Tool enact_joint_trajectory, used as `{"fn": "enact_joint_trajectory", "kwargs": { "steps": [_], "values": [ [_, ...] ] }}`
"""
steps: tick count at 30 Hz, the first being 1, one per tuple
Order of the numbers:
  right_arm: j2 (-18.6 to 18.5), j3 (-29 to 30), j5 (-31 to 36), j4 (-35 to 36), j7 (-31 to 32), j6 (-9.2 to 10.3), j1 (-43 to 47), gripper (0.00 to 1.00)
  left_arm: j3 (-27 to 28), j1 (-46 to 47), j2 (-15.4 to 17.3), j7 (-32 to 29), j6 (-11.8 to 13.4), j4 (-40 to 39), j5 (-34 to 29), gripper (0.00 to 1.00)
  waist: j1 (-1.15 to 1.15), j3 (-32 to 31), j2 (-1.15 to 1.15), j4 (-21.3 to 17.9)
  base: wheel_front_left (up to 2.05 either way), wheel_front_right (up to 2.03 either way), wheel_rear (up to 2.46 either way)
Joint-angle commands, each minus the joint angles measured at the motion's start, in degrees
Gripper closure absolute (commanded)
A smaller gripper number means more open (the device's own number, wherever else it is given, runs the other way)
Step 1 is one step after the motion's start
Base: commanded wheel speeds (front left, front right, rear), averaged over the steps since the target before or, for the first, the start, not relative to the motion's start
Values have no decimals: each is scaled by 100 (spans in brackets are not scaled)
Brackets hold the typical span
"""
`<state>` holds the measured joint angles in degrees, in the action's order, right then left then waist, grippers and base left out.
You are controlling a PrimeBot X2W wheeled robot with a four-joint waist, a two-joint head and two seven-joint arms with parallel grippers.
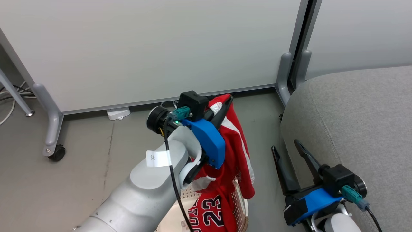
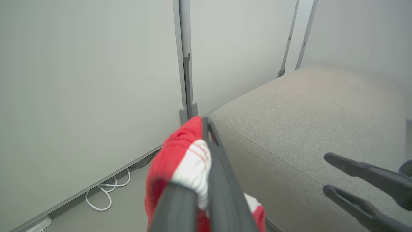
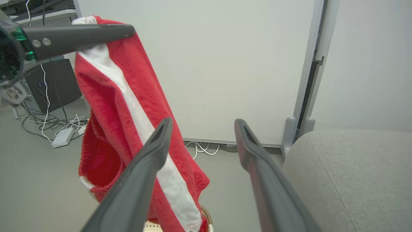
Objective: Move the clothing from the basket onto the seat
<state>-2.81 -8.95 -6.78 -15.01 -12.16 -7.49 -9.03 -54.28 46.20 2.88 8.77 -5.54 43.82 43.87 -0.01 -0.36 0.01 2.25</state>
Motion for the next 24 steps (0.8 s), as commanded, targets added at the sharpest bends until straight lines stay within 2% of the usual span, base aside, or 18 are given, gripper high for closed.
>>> {"fn": "enact_joint_trajectory", "kwargs": {
  "steps": [1, 8, 24],
  "values": [
    [-14, -34, -47, 14, 24, -1, 107, 0, -109, 113, 2, -23, 61, -58, 125, 100, 1, -8, -1, -12, 0, 0, 0],
    [-14, -161, -104, -27, 47, -1, 88, 0, -530, 292, 3, 41, 235, -86, 522, 100, 1, -31, -1, -106, 0, 0, 0],
    [-13, -366, -134, -81, 182, -1, -38, 0, -1086, 484, 3, 246, 296, 212, 1073, 100, 1, 52, -1, -139, 0, 0, 0]
  ]
}}
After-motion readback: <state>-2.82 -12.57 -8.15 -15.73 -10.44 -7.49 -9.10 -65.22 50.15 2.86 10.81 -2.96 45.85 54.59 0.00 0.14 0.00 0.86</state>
